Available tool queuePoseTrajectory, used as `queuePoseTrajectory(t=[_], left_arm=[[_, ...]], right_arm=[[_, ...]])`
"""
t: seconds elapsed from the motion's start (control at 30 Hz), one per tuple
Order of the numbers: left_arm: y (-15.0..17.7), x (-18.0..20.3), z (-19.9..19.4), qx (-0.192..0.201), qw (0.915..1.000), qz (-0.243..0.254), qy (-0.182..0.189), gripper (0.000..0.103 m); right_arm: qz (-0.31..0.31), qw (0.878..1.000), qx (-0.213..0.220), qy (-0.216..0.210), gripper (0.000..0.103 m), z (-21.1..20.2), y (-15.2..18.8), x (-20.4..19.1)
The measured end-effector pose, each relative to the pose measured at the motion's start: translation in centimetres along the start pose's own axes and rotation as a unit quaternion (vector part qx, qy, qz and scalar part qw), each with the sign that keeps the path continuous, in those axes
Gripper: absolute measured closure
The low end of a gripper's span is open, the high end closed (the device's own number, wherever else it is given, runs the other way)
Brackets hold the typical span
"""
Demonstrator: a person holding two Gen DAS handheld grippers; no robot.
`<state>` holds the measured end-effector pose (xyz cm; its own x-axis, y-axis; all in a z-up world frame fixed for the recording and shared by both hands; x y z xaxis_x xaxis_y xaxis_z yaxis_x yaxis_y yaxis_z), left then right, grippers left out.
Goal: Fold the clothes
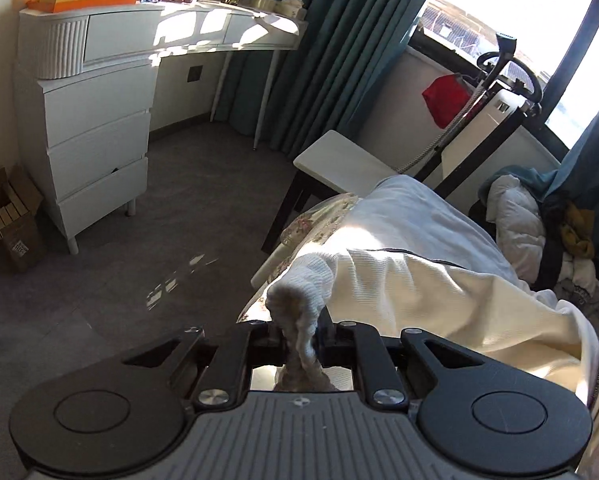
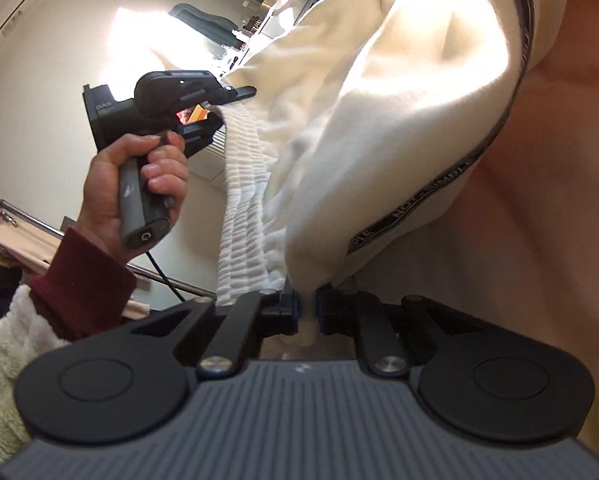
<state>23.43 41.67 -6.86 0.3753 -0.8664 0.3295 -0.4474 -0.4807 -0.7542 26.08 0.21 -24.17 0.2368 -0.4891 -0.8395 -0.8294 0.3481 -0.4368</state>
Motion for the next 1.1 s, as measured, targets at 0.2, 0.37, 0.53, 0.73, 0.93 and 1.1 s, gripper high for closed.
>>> queuePoseTrajectory(t=[0.2,0.37,0.53,0.73,0.93,1.1], left_arm=[[0.4,-2.2,0.1,0.005,0.9995,-0.014,0.027,0.084],[0.9,-2.0,-3.3,0.014,0.9991,-0.005,0.039,0.056],[2.0,-0.6,-8.6,0.031,0.9982,0.013,0.05,0.041],[5.2,3.9,-15.0,0.044,0.9942,0.06,0.078,0.037],[11.5,10.0,-19.5,0.042,0.9878,0.061,0.137,0.035],[16.2,15.7,-19.6,0.035,0.9826,0.069,0.169,0.035]], right_arm=[[0.006,0.999,-0.029,-0.022,0.088,0.5,-1.1,0.7],[-0.039,0.998,-0.045,-0.009,0.078,-0.4,-2.2,0.0],[-0.078,0.996,-0.03,0.022,0.028,-3.7,-1.8,-1.3],[-0.111,0.993,0.002,0.034,0.019,-10.8,-2.1,-1.3],[-0.119,0.988,0.065,0.071,0.019,-18.1,-3.4,1.1],[-0.072,0.983,0.135,0.105,0.018,-22.7,-6.6,5.6]])
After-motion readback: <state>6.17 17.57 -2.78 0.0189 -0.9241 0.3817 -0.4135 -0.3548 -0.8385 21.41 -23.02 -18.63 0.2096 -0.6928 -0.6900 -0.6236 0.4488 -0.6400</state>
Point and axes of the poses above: each gripper's, at about its wrist camera, not at the fingertips, and z roughly the way its jaws point, x to its right, y to its underside, the point moved 3 cm from there along z, roughly the way its jaws point, and after that the axes turned 10 degrees about x, right-handed, at the moved point
